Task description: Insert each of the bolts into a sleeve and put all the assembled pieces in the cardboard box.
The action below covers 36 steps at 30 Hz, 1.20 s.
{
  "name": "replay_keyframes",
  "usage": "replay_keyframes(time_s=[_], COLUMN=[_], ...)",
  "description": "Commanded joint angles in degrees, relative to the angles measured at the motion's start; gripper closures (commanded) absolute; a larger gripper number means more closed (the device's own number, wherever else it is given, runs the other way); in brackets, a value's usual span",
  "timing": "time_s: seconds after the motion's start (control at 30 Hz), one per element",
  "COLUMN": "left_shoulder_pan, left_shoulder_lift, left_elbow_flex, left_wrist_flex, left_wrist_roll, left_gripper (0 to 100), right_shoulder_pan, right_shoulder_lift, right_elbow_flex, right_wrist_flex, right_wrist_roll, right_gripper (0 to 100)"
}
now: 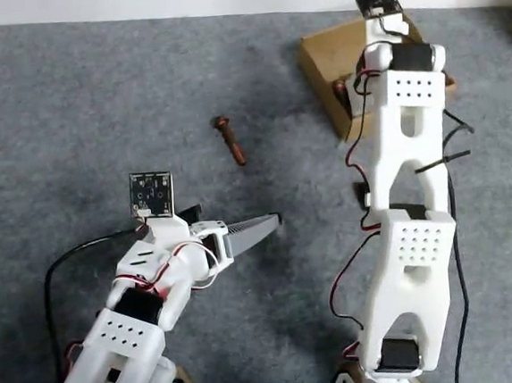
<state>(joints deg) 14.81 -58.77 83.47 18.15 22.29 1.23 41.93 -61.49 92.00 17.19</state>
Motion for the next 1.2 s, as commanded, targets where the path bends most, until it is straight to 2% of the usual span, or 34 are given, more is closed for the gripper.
replay_keyframes(time_s=[0.0, 0.17, 0.43, 0.8, 1.17], left_shoulder_pan=[1.27, 1.27, 1.36, 1.45, 1.45], left_shoulder_lift=[-0.92, -0.92, -0.92, -0.92, -0.92], left_elbow_flex=[-0.31, -0.31, -0.31, -0.31, -0.31], left_wrist_flex=[-1.23, -1.23, -1.23, -1.32, -1.32], left_wrist_roll=[-0.35, -0.35, -0.35, -2.64, -2.64], left_gripper=[49, 49, 49, 49, 49], right_shoulder_pan=[-0.92, -0.31, 0.84, 0.66, 0.92], right_shoulder_lift=[-1.19, -1.10, -1.36, -7.60, -7.96], right_elbow_flex=[-6.29, -9.54, -1.98, 18.07, 27.65], right_wrist_flex=[6.73, 9.10, 9.10, 8.75, 8.40], right_wrist_roll=[0.70, 0.62, 0.53, 0.79, 1.05], right_gripper=[88.5, 88.5, 88.5, 88.6, 88.6])
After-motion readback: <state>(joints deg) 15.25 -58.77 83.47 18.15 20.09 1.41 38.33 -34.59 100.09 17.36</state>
